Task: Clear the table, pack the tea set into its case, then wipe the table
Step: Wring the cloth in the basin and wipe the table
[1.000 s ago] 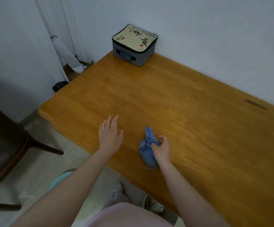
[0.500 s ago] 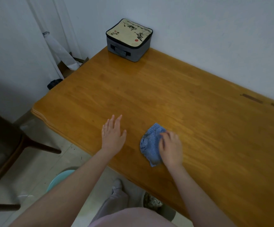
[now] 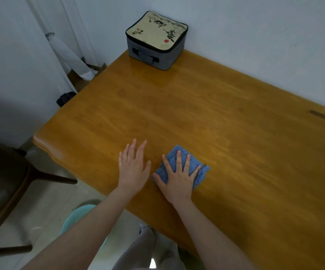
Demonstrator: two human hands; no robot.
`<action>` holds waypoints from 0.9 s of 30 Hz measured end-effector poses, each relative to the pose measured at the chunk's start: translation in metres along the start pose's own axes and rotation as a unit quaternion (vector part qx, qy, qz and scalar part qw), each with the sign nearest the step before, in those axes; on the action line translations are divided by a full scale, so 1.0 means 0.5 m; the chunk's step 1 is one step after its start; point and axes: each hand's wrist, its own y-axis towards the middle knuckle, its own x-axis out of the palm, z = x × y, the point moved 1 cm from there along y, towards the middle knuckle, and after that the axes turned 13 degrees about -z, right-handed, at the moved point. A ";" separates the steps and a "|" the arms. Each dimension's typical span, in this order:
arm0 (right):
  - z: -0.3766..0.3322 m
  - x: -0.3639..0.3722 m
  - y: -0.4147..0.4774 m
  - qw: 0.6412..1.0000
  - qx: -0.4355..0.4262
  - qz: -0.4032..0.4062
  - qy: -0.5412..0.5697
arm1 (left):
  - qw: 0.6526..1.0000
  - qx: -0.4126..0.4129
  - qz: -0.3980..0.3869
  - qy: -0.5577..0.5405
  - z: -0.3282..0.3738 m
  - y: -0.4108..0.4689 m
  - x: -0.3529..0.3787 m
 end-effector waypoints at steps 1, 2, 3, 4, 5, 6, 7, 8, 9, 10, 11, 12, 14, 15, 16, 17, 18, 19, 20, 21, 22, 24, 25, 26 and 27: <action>-0.013 -0.004 0.016 1.000 -0.007 0.002 -0.001 | 1.000 -0.004 0.010 0.008 -0.002 0.012 -0.005; -0.024 -0.006 0.029 1.000 -0.015 0.006 -0.003 | 1.000 -0.009 0.025 0.015 -0.003 0.020 -0.009; -0.036 -0.008 0.043 1.000 -0.026 0.008 -0.006 | 0.999 -0.012 0.040 0.022 -0.006 0.030 -0.015; -0.048 -0.011 0.060 0.999 -0.039 0.010 -0.007 | 0.998 -0.014 0.050 0.028 -0.011 0.042 -0.020; -0.059 -0.013 0.078 0.999 -0.052 0.009 -0.009 | 0.998 -0.017 0.057 0.034 -0.018 0.053 -0.024; -0.071 -0.017 0.096 0.998 -0.065 0.006 -0.013 | 0.997 -0.019 0.062 0.038 -0.025 0.064 -0.027; -0.084 -0.022 0.115 0.997 -0.078 0.000 -0.021 | 0.997 -0.023 0.066 0.039 -0.033 0.076 -0.030; -0.096 -0.027 0.133 0.995 -0.091 -0.004 -0.027 | 0.996 -0.028 0.070 0.038 -0.042 0.086 -0.033; -0.109 -0.033 0.153 0.994 -0.108 -0.008 -0.036 | 0.996 -0.033 0.074 0.037 -0.050 0.096 -0.035; -0.121 -0.039 0.174 0.991 -0.123 -0.012 -0.043 | 0.996 -0.038 0.075 0.036 -0.058 0.104 -0.037; -0.132 -0.047 0.193 0.989 -0.136 -0.013 -0.051 | 0.996 -0.042 0.075 0.035 -0.064 0.111 -0.039; -0.140 -0.054 0.215 0.987 -0.147 -0.014 -0.057 | 0.996 -0.048 0.074 0.033 -0.070 0.119 -0.041; -0.150 -0.069 0.254 0.985 -0.158 -0.019 -0.065 | 0.995 -0.058 0.074 0.027 -0.075 0.130 -0.045; -0.152 -0.074 0.271 0.985 -0.158 -0.030 -0.066 | 0.995 -0.059 0.076 0.028 -0.076 0.135 -0.046; -0.153 -0.077 0.283 0.985 -0.154 -0.042 -0.065 | 0.995 -0.059 0.078 0.030 -0.075 0.138 -0.047; -0.154 -0.079 0.292 0.985 -0.150 -0.052 -0.063 | 0.995 -0.057 0.078 0.030 -0.074 0.142 -0.046; -0.152 -0.078 0.294 0.986 -0.145 -0.056 -0.061 | 0.995 -0.054 0.074 0.030 -0.071 0.145 -0.044; -0.149 -0.080 0.293 0.986 -0.142 -0.055 -0.062 | 0.996 -0.050 0.070 0.030 -0.068 0.148 -0.044; -0.140 -0.079 0.289 0.987 -0.139 -0.055 -0.063 | 0.996 -0.046 0.064 0.033 -0.064 0.148 -0.040; -0.127 -0.079 0.283 0.987 -0.135 -0.053 -0.063 | 0.997 -0.042 0.060 0.036 -0.058 0.148 -0.037; -0.108 -0.077 0.276 0.989 -0.129 -0.047 -0.060 | 0.997 -0.040 0.054 0.040 -0.050 0.146 -0.033; -0.056 -0.076 0.256 0.992 -0.115 -0.028 -0.043 | 0.997 -0.038 0.046 0.042 -0.033 0.139 -0.023; -0.025 -0.075 0.244 0.994 -0.105 -0.018 -0.033 | 0.997 -0.038 0.043 0.043 -0.023 0.134 -0.016; 0.009 -0.074 0.232 0.995 -0.094 -0.009 -0.026 | 0.998 -0.036 0.041 0.043 -0.013 0.127 -0.009; 0.043 -0.072 0.220 0.996 -0.082 -0.006 -0.024 | 0.998 -0.031 0.039 0.042 -0.001 0.121 0.001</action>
